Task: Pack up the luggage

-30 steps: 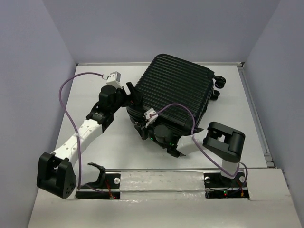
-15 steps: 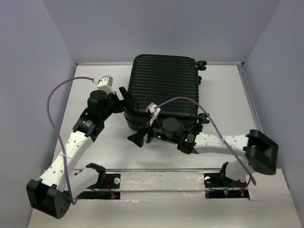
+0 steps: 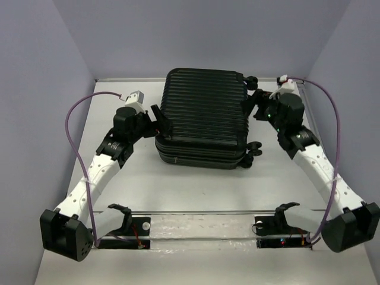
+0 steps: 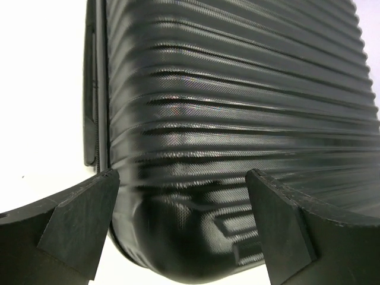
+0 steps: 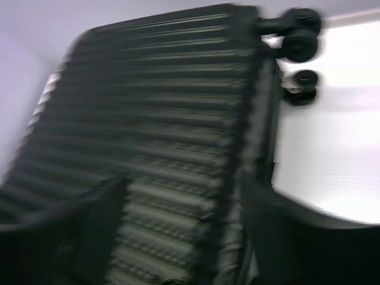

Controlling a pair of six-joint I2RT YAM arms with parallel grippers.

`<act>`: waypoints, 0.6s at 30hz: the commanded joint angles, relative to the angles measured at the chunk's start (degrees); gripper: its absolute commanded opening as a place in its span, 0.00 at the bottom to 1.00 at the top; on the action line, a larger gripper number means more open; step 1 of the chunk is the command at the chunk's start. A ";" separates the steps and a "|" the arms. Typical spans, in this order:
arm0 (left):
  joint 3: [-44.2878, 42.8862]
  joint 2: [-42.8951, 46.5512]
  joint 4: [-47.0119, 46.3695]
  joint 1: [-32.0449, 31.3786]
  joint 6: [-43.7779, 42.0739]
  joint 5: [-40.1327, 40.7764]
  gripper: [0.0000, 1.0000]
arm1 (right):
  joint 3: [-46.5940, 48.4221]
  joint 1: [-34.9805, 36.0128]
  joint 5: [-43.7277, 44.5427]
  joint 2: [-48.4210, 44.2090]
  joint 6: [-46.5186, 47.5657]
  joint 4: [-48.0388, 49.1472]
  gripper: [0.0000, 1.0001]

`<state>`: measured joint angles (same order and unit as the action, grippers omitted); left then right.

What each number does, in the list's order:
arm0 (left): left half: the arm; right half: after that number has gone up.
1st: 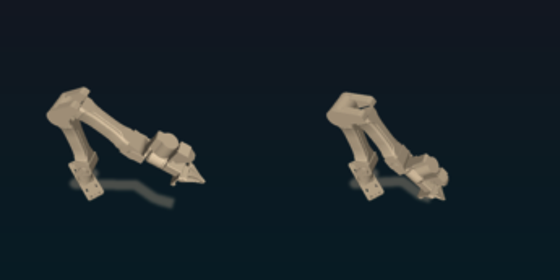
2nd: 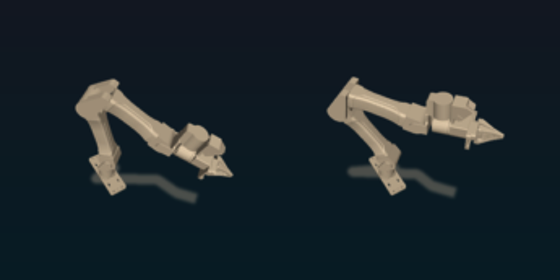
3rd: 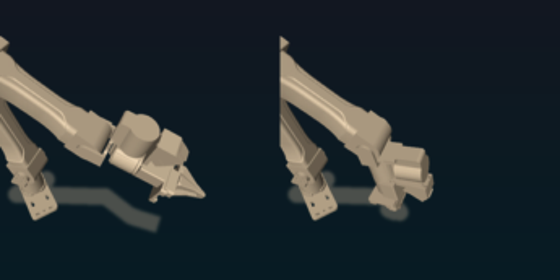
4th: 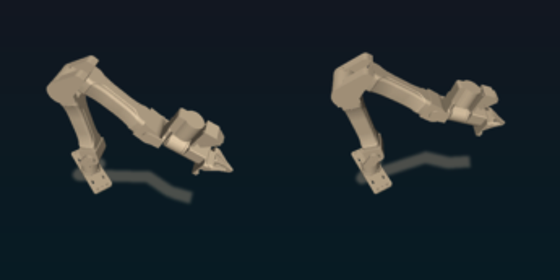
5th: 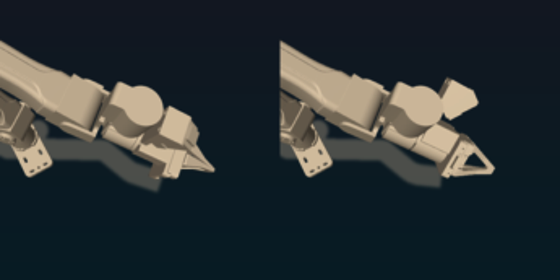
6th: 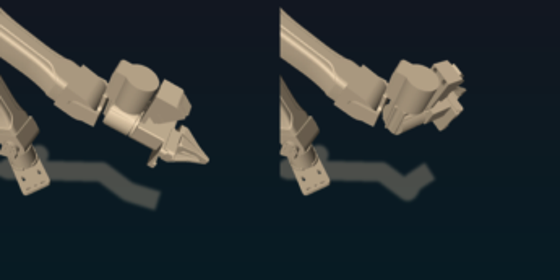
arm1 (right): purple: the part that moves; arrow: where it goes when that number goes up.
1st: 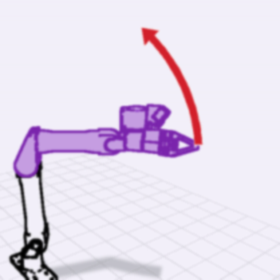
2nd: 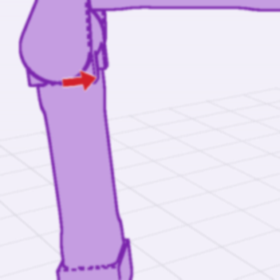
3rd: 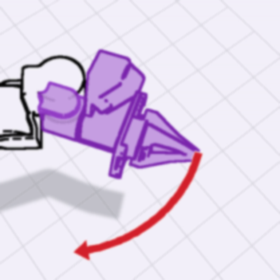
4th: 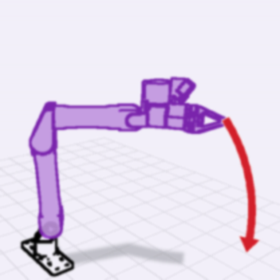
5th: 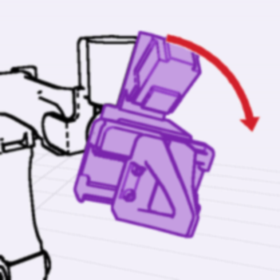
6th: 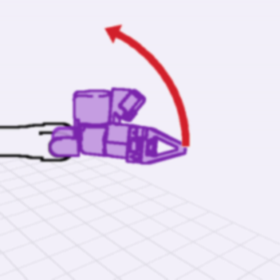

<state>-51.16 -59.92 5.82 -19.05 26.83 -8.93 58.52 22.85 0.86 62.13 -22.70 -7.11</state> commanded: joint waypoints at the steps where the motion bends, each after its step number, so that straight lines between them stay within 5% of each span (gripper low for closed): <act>1: -1.05 -2.13 -4.94 0.42 0.24 -5.22 0.99 | 7.65 -9.22 -12.19 9.75 2.04 -6.95 1.00; 10: 6.85 -3.36 -11.96 -0.90 3.40 -11.64 0.99 | 18.63 -12.04 -27.39 29.79 0.55 -4.84 1.00; 18: 12.30 -0.11 -16.36 -21.96 8.22 -3.65 0.99 | 36.63 -7.23 -48.47 46.84 2.20 -5.79 0.94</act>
<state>-42.44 -59.70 -5.72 -28.97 30.46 -3.49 85.43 8.10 -25.15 100.49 -20.95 -12.40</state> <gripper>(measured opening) 0.996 0.947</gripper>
